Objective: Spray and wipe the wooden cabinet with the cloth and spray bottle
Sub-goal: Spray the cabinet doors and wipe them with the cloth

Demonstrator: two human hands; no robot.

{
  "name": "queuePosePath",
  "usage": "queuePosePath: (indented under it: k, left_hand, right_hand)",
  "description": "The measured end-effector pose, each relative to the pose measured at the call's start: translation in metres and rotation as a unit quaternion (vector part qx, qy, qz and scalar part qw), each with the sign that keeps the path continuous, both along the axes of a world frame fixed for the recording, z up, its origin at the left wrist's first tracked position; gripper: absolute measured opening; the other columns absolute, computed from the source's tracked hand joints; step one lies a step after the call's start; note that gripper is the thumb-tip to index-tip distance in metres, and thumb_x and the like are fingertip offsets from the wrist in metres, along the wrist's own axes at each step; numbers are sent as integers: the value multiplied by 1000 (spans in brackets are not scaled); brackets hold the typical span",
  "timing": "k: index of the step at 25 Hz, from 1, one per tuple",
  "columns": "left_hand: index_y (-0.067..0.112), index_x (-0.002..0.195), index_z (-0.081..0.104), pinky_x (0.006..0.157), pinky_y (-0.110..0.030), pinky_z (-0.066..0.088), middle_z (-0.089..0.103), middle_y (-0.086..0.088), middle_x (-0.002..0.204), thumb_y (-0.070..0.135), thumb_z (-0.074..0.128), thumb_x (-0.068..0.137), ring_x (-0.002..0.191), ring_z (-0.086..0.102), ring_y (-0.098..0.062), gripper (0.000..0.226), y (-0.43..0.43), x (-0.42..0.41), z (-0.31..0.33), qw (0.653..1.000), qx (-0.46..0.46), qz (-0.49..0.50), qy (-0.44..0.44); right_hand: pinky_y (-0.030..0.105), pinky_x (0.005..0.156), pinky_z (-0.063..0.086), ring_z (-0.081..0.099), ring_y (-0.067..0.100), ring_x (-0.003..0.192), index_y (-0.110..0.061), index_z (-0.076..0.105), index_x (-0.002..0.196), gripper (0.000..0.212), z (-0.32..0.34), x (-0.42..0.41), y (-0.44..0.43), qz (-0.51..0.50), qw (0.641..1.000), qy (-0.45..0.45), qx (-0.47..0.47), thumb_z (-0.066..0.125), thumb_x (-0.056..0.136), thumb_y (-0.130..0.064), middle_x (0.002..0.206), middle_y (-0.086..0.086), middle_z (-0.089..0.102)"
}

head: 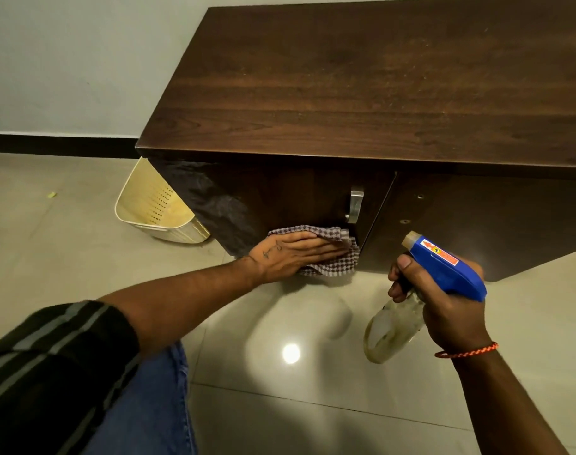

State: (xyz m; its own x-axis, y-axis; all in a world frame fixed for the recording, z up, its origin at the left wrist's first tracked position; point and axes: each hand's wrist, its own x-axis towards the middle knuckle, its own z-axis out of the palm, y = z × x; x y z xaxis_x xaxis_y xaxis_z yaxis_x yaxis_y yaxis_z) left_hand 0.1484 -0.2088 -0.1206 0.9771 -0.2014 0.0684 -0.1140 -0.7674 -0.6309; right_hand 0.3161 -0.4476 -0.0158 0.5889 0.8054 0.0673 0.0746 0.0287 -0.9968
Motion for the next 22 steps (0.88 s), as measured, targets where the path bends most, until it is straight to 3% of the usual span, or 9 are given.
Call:
queuePosePath:
  k: [3,5,8,12,15,17,19,22]
  left_hand:
    - [25,163,9,126,-35,-8,16,8,169,17,37,100,155,8,-10,69,7,-10,37,994,-49,34,-86]
    - [24,162,10,126,-33,-3,17,6,167,35,33,106,156,-1,-13,61,3,-5,74,984,-98,47,-144]
    - [24,160,27,126,-33,-5,21,5,168,50,44,102,156,6,-15,65,-3,4,94,974,-128,46,-179]
    - [23,161,26,127,-36,-1,27,4,167,30,60,93,155,11,-19,76,-9,6,96,978,-107,60,-169]
    - [17,162,16,127,-38,-6,28,1,166,10,41,98,154,7,-22,69,-14,11,84,976,-72,56,-198]
    - [11,162,0,126,-42,-11,17,-5,167,7,31,101,156,-5,-25,69,-22,16,63,972,-61,58,-221]
    - [8,160,-11,125,-42,-12,-9,-11,170,7,35,98,156,-17,-28,78,-29,16,32,970,-74,84,-217]
    - [15,159,-21,121,-38,-9,-25,-3,168,14,44,96,154,-23,-21,90,-39,15,-7,971,-143,153,-111]
  right_hand:
    - [34,56,60,68,26,58,-7,69,80,35,2,2,0,2,1000,5,-10,69,87,-42,70,10,70]
    - [32,56,60,67,28,58,-8,69,79,34,3,0,5,-2,1000,-1,-10,68,87,-41,70,12,70]
    - [32,53,58,64,37,56,0,67,77,25,1,-5,11,8,1000,6,-1,67,86,-24,69,17,68]
    - [28,53,58,65,32,56,-3,67,77,17,1,-12,15,35,999,17,-4,62,83,-18,70,14,69]
    - [28,52,58,65,32,55,-8,68,74,15,1,-16,15,31,999,15,-2,62,83,-19,69,15,68]
    - [28,51,57,64,33,55,-7,68,74,17,4,-16,15,26,999,9,16,62,84,-19,67,17,67]
    - [30,51,57,64,33,54,-7,68,74,18,6,-13,14,25,999,5,28,61,86,-19,67,19,66]
    - [29,52,57,64,33,55,-6,67,73,21,5,-8,13,22,999,0,36,60,87,-19,67,18,66]
